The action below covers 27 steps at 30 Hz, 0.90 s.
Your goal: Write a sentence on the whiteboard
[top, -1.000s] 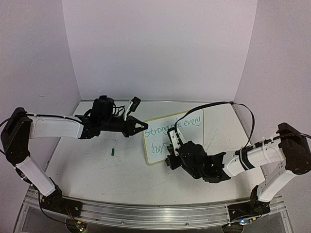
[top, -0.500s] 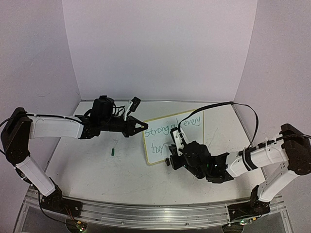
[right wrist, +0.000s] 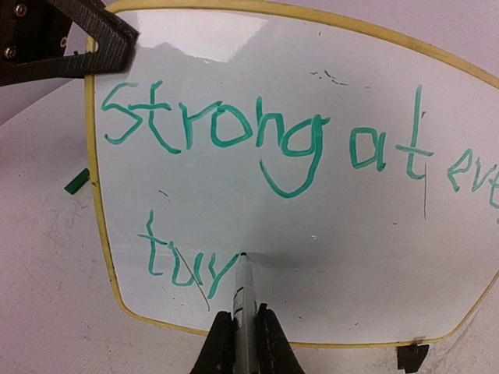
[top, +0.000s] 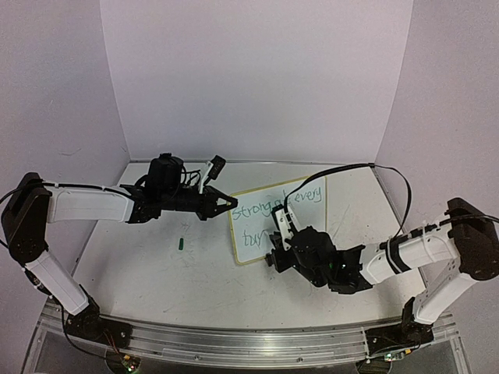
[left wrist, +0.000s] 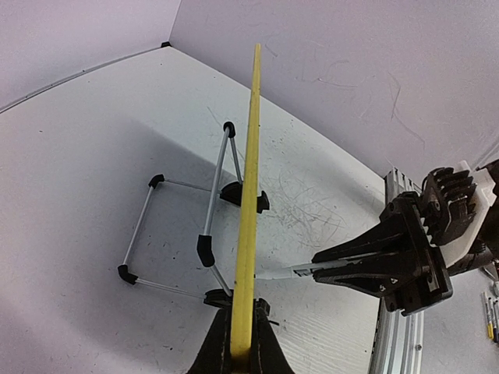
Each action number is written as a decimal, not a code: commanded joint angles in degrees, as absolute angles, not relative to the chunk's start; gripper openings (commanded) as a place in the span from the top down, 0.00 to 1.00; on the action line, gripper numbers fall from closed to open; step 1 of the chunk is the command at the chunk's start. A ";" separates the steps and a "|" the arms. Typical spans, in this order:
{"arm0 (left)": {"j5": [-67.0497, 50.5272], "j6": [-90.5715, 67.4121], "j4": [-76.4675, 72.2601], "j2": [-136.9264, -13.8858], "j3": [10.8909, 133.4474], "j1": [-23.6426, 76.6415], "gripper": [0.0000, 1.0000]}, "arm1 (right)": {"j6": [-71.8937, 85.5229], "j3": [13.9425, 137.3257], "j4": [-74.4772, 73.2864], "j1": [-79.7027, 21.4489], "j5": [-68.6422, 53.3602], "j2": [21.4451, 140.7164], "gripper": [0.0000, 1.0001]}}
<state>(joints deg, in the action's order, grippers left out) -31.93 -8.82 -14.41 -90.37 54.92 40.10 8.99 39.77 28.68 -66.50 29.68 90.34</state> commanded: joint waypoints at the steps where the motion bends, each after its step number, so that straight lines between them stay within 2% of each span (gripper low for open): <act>1: -30.26 -7.42 -14.85 -87.81 57.02 39.90 1.00 | 8.49 41.86 29.98 -66.15 31.19 91.49 1.00; 27: -30.26 -7.38 -14.78 -87.77 56.93 39.93 1.00 | 13.45 40.42 25.84 -66.17 28.20 93.43 1.00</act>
<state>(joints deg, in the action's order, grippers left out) -31.88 -8.75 -14.37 -90.37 54.92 40.07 12.12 39.83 26.41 -66.54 28.21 92.15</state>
